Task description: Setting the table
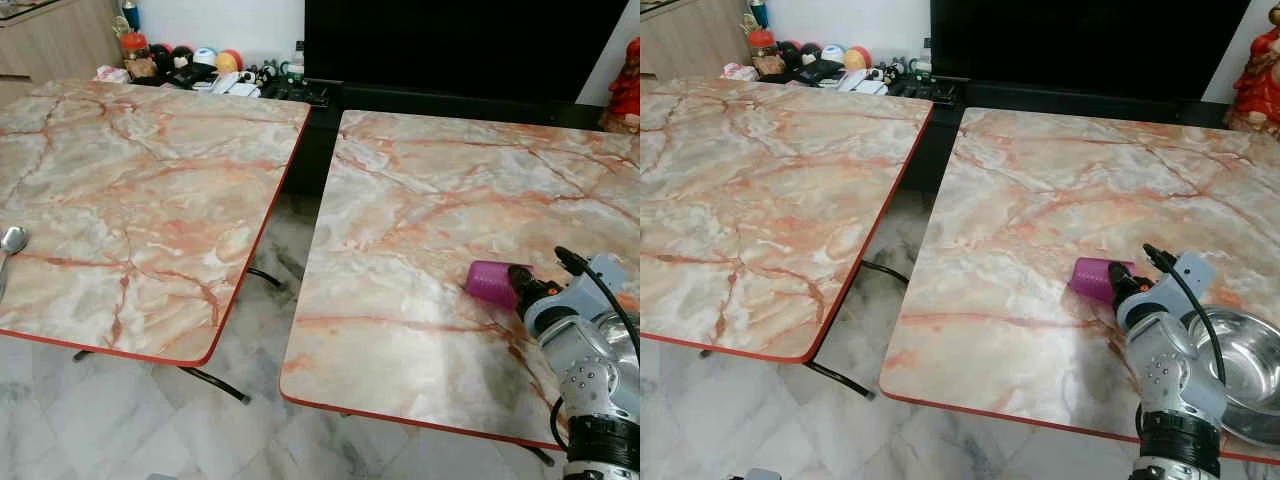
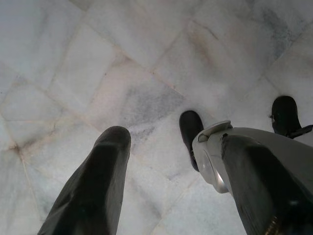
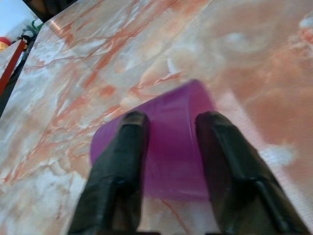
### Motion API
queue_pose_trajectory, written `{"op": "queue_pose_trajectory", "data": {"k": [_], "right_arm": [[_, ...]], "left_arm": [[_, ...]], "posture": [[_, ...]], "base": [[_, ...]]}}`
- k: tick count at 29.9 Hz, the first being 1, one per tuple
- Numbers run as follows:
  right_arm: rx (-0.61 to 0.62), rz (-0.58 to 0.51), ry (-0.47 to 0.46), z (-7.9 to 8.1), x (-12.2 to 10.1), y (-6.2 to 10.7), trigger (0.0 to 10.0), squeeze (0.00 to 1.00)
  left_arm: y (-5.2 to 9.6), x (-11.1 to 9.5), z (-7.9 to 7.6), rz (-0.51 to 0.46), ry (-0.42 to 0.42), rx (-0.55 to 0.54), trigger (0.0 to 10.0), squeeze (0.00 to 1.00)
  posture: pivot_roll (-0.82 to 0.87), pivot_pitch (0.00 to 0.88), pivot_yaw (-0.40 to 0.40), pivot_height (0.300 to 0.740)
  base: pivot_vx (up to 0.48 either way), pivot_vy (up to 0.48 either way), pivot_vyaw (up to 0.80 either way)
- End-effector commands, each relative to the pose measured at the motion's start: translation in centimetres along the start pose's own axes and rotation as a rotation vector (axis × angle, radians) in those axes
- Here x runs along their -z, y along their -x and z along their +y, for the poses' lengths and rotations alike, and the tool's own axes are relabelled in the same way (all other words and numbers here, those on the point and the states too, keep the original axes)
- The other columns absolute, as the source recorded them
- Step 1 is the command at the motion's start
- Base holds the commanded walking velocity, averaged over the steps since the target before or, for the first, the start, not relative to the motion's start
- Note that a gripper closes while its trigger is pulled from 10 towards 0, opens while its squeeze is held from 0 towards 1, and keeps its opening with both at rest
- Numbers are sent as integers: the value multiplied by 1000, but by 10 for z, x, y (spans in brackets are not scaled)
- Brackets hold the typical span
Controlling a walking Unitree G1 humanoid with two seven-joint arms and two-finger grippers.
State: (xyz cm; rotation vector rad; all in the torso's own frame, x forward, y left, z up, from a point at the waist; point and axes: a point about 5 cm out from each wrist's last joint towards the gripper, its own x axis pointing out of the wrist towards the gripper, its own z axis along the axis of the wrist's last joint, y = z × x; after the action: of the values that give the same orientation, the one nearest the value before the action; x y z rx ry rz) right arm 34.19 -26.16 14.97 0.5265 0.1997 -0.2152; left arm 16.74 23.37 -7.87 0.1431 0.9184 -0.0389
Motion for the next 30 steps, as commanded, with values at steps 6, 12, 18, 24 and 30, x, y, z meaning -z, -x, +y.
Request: {"op": "queue_pose_trajectory", "data": {"k": [6, 12, 18, 24, 30], "right_arm": [[39, 92, -15, -6, 20, 2, 0, 0], [37, 99, -32, -1, 26, 4, 0, 0], [38, 105, -40, 2, 30, 4, 0, 0], [36, 104, -55, 7, 32, 4, 0, 0], [39, 83, -48, 8, 28, 3, 0, 0]], "left_arm": [[2, 6, 3, 23, -6, -7, 10000, 0], [2, 5, 3, 22, -12, -5, 10000, 0], [1, 4, 3, 20, -18, -4, 10000, 0], [1, 4, 2, 22, -22, 0, 10000, 0], [1, 4, 2, 23, -22, -5, 10000, 0]], "posture": [[-41, 128, -1, 740], [-41, 127, -1, 740], [-44, 129, 0, 740], [-43, 128, 0, 740], [-42, 128, -2, 740]], "base": [[0, 0, 0], [0, 0, 0], [0, 0, 0], [0, 0, 0], [0, 0, 0]]}}
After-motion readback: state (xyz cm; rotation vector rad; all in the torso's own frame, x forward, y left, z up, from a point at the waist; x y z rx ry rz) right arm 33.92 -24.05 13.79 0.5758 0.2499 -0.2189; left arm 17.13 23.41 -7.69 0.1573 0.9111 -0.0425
